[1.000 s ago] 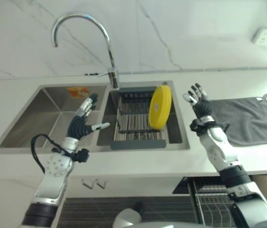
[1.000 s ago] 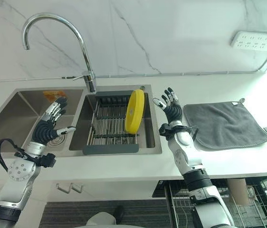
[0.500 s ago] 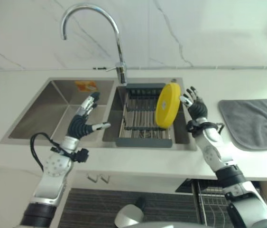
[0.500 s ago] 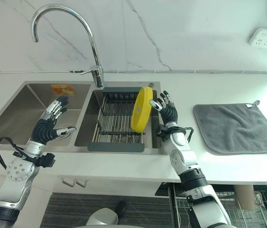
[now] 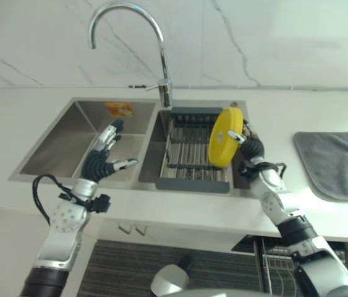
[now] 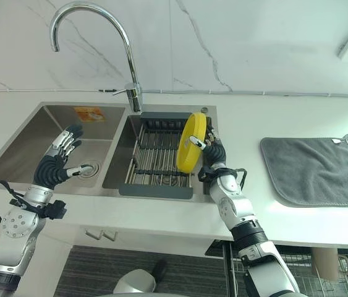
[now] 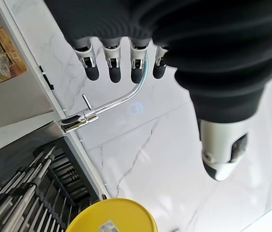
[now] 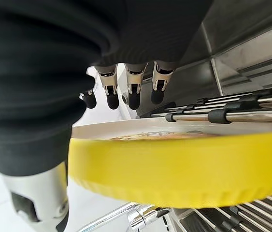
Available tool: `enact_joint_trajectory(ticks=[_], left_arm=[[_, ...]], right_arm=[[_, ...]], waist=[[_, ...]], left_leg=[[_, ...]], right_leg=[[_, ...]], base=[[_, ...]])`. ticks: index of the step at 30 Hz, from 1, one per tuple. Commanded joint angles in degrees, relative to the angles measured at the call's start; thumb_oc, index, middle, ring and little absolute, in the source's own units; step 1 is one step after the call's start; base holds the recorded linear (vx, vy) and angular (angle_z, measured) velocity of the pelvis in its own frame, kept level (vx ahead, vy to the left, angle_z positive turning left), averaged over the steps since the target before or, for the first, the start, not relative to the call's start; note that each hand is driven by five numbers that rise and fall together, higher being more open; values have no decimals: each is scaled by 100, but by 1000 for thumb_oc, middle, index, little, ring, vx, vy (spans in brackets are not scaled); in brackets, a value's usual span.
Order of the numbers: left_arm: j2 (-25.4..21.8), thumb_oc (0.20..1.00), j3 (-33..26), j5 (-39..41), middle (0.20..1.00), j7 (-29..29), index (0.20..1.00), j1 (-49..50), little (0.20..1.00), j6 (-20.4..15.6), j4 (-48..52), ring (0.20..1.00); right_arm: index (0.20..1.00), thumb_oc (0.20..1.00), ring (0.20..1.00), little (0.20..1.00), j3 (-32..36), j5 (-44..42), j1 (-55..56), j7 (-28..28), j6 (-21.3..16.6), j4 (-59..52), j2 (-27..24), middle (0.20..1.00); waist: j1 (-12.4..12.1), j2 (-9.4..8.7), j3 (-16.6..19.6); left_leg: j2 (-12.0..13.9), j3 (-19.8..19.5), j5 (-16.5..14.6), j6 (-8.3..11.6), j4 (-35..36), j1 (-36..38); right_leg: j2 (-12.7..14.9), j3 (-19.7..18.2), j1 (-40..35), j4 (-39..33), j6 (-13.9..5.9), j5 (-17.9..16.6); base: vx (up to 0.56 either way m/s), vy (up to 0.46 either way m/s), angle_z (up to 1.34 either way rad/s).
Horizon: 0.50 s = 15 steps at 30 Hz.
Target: Place the dishes in the dishwasher.
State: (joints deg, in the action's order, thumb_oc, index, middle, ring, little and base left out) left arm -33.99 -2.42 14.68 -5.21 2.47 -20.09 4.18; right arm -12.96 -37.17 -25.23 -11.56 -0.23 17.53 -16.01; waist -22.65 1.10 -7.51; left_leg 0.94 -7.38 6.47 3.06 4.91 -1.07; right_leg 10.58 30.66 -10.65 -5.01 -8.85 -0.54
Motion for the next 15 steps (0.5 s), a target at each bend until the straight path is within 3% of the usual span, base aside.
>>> enact_joint_trajectory(ticks=[1, 15], left_arm=[[-292, 1000, -96, 127, 1000, 55, 1000, -61, 1000, -333, 260, 1000], [-252, 1000, -80, 75, 1000, 82, 1000, -26, 1000, -207, 337, 1000]], right_arm=[[1000, 1000, 1000, 1000, -194, 3, -389, 42, -130, -357, -74, 1000], [1000, 1000, 1000, 1000, -247, 210, -297, -139, 279, -574, -127, 1000]], waist=[[-24, -85, 252], [30, -114, 244]], left_leg=[[-23, -29, 399, -49, 9, -414], [-25, -1, 377, -57, 9, -368]], right_leg=[[17, -33, -153, 266, 247, -100], [8, -70, -106, 302, 246, -104]], base=[[0, 0, 0], [0, 0, 0]])
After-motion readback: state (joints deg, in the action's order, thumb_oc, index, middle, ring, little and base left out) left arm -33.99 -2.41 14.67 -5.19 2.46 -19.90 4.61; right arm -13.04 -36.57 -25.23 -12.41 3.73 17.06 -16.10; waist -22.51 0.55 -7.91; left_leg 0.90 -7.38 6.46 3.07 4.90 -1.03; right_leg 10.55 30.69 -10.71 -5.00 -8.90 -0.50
